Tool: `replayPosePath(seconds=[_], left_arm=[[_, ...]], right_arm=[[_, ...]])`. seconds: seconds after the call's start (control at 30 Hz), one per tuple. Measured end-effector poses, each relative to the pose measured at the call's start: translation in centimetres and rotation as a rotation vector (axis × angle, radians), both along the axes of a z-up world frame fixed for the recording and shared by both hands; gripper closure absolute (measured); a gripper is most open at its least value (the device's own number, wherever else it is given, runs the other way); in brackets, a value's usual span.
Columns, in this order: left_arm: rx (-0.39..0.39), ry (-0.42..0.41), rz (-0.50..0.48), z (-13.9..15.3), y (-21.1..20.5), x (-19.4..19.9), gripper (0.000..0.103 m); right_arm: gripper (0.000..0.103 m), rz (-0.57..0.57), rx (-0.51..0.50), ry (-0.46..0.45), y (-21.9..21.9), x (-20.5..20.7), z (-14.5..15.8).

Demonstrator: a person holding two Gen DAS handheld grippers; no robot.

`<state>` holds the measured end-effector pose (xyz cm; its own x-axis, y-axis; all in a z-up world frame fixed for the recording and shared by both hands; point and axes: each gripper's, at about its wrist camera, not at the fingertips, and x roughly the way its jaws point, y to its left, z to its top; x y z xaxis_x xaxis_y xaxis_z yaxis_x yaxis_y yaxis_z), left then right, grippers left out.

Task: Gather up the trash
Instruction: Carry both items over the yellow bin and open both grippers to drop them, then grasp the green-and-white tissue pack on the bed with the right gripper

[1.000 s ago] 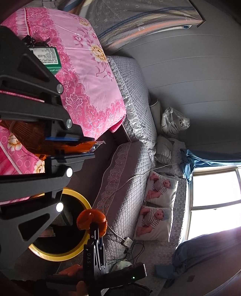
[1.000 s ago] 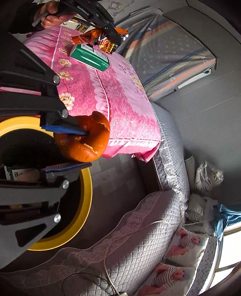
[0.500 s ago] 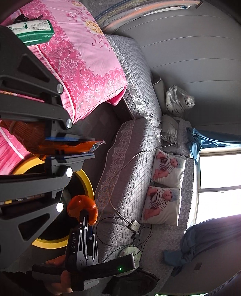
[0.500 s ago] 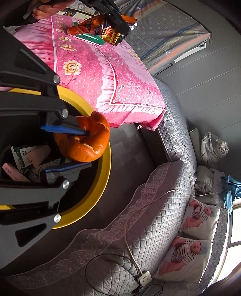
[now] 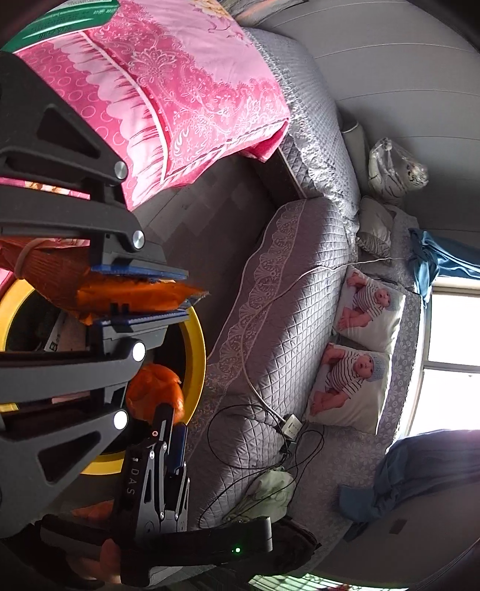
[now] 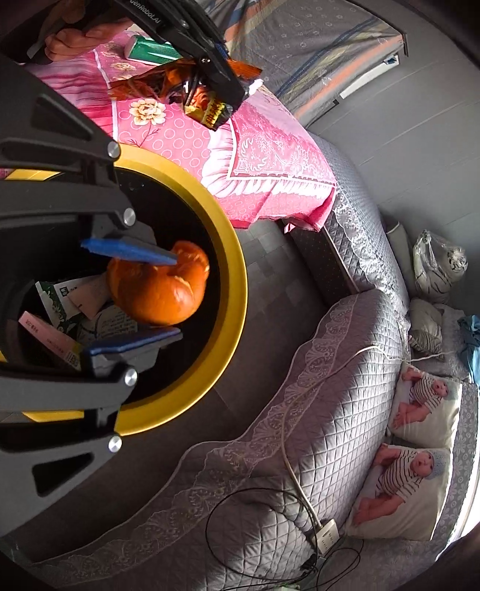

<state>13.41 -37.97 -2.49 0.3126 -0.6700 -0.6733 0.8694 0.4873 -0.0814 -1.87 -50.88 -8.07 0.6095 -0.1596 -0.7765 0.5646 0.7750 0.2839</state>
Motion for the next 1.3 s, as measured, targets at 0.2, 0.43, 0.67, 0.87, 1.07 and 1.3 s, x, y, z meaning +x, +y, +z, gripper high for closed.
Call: replayPosePath(seconds=[0.2, 0.43, 0.67, 0.87, 1.07, 1.3], left_arm=[[-0.046, 0.036, 0.065, -0.2, 2.0, 1.3, 0.023], [-0.154, 0.044, 0.171, 2.0, 6.6, 2.9, 0.008], [-0.307, -0.129, 0.394, 5.2, 15.5, 4.0, 0.008], [-0.405, -0.15, 0.538, 7.5, 25.7, 5.3, 0.008], [-0.366, -0.288, 0.84, 7.2, 37.9, 5.0, 0.008], [-0.237, -0.242, 1.141, 4.4, 49.1, 4.7, 0.008]], right_arm=[[0.05, -0.125, -0.03, -0.027, -1.6, -2.7, 1.6], [0.033, -0.118, -0.014, -0.105, -0.5, -2.6, 3.5], [0.029, 0.07, 0.015, -0.13, 4.4, 2.4, 4.9], [0.027, 0.358, 0.044, -0.137, 13.8, 9.2, 6.6], [0.017, 0.758, 0.093, -0.051, 28.7, 15.9, 7.3], [0.015, 0.862, 0.087, 0.126, 39.3, 22.1, 6.6]])
